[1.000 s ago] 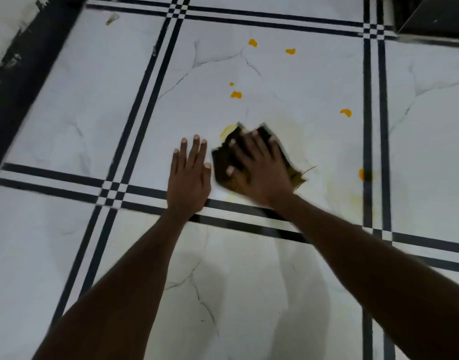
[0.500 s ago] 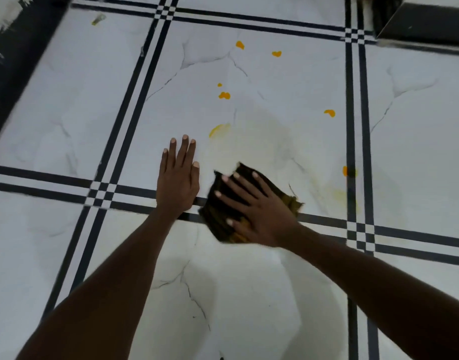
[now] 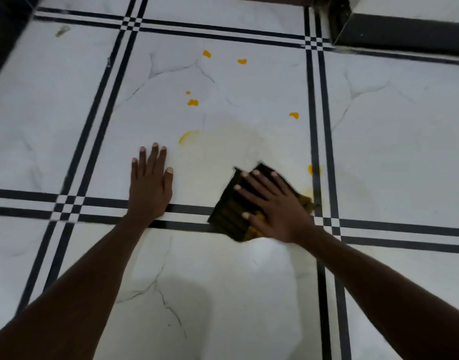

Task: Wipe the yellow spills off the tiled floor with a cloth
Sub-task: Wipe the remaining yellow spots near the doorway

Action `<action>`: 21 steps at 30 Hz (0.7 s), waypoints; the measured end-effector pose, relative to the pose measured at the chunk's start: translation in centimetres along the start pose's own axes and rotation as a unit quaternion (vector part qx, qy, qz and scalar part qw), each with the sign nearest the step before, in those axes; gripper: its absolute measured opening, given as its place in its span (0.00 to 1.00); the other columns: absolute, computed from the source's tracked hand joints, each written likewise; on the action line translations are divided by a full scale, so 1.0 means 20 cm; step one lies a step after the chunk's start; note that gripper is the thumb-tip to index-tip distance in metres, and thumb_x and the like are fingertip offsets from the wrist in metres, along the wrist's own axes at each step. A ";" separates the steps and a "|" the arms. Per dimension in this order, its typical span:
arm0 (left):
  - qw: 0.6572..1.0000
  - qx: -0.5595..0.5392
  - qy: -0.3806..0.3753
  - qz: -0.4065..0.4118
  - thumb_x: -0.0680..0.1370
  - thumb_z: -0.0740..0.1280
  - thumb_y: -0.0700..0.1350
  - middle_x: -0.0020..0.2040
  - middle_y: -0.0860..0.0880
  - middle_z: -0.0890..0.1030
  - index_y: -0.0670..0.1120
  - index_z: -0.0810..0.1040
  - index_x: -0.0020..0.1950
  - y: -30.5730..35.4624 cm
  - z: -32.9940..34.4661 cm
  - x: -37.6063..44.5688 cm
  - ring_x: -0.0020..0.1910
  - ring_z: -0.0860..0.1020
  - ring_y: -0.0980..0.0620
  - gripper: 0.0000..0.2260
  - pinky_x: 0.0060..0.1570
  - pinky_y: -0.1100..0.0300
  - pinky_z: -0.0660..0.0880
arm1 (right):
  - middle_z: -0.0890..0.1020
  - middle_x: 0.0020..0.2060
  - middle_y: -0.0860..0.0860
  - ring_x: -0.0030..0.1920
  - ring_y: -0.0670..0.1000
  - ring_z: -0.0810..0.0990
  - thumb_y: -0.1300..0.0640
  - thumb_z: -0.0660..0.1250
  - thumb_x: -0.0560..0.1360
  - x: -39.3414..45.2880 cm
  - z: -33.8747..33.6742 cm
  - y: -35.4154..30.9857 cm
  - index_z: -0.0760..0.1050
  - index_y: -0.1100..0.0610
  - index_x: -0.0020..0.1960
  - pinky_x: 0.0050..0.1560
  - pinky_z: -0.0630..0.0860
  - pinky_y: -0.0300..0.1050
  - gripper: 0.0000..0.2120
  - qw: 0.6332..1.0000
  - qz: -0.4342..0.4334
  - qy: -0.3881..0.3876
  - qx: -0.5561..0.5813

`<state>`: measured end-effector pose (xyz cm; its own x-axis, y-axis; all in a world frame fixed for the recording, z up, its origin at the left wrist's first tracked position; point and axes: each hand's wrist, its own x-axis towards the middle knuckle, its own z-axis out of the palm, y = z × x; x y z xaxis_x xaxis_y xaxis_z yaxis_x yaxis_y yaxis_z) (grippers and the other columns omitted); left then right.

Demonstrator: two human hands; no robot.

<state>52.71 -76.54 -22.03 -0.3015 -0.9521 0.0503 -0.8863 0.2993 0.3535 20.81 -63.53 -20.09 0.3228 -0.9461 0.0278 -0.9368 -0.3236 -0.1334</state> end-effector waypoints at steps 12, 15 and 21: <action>0.974 0.049 -0.002 0.220 0.87 0.55 0.53 0.86 0.46 0.57 0.47 0.58 0.85 0.54 0.25 0.10 0.86 0.53 0.43 0.26 0.82 0.40 0.56 | 0.51 0.86 0.50 0.86 0.53 0.46 0.39 0.53 0.86 -0.19 -0.04 0.39 0.53 0.46 0.85 0.84 0.48 0.63 0.30 0.998 0.054 -0.006 -0.020; 0.972 0.059 -0.002 0.228 0.88 0.54 0.54 0.86 0.46 0.55 0.47 0.56 0.86 0.53 0.24 0.09 0.86 0.51 0.44 0.27 0.83 0.41 0.54 | 0.50 0.86 0.50 0.86 0.53 0.45 0.38 0.48 0.86 -0.24 -0.10 0.58 0.51 0.45 0.85 0.82 0.52 0.66 0.30 0.969 0.245 0.022 -0.001; 0.972 0.065 -0.006 0.226 0.87 0.54 0.53 0.86 0.47 0.54 0.48 0.55 0.86 0.53 0.25 0.10 0.86 0.50 0.44 0.27 0.83 0.41 0.54 | 0.53 0.85 0.52 0.86 0.55 0.47 0.39 0.51 0.85 -0.04 0.04 0.13 0.53 0.46 0.85 0.83 0.49 0.64 0.30 0.980 0.194 0.032 0.016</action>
<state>40.90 -74.92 -22.77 -0.6736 -0.7210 0.1625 -0.6991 0.6929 0.1764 18.18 -63.56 -21.19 -0.0680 -0.9972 0.0315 -0.9822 0.0614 -0.1775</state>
